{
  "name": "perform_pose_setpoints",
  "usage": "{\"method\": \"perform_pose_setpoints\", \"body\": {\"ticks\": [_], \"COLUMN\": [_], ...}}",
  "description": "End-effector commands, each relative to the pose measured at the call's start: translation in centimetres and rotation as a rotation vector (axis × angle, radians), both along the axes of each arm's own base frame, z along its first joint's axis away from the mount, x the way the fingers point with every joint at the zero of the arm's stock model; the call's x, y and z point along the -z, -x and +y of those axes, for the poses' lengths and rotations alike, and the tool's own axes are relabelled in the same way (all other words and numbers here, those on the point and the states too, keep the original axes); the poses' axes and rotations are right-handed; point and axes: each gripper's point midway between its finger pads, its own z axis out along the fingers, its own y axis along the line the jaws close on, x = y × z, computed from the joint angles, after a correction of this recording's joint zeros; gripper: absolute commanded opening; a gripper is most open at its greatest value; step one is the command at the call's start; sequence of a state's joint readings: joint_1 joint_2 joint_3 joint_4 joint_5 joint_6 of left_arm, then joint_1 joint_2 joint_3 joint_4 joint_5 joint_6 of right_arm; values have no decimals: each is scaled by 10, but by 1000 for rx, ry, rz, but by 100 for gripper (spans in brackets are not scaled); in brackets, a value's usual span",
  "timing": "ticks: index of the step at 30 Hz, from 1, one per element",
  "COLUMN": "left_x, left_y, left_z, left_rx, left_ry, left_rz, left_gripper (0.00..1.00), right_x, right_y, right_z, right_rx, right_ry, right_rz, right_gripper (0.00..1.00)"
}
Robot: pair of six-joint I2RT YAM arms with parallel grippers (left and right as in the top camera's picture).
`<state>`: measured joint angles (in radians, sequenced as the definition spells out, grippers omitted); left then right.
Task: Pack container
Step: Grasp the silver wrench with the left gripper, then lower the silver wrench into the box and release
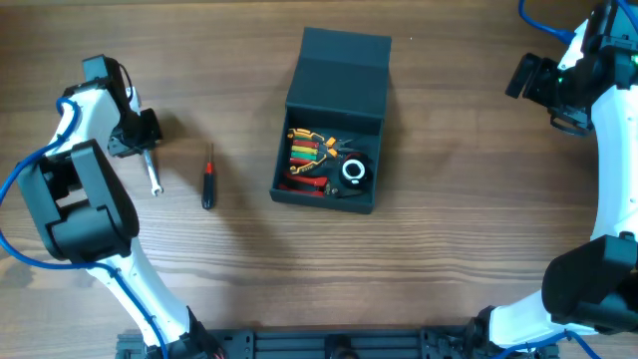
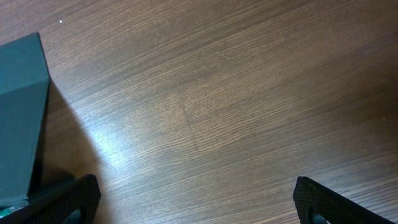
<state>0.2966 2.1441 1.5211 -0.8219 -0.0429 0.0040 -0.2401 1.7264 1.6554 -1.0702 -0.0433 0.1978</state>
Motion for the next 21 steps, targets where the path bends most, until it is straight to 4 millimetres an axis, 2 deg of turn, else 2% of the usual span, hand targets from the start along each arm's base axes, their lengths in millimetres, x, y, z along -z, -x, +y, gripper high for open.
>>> {"method": "perform_pose_setpoints", "body": {"ticks": [1,4,7,10,12,15,17,18,19,21], "left_x": [20,18,6,-34,-71,-132,-174,-185,-205,-228], "left_y": [12,17,20,15,13,14,13,14,16,21], "left_z": [1,0,-2,-11,-32,-77,-117,-130,-157,-203], "left_rx": [12,14,41,100,199,381,560,627,778,1038], "left_ry": [5,10,7,-9,2,-14,-60,-75,-111,-169], "left_rz": [71,89,88,33,-12,-115,-220,-251,-311,-389], "left_gripper": [4,4,4,4,4,4,4,4,4,4], "right_x": [2,2,2,2,1,1,0,0,0,-1], "right_y": [4,3,3,3,2,0,0,-1,-1,-3], "right_z": [-2,-2,-2,-3,-3,-3,-3,-3,-3,-4], "right_rx": [20,20,20,21,21,21,21,21,21,21], "right_ry": [11,11,12,12,13,14,15,15,16,17], "right_rz": [10,9,7,6,2,-5,-7,-9,-13,-18], "right_gripper": [100,100,100,100,100,100,100,100,100,100]}}
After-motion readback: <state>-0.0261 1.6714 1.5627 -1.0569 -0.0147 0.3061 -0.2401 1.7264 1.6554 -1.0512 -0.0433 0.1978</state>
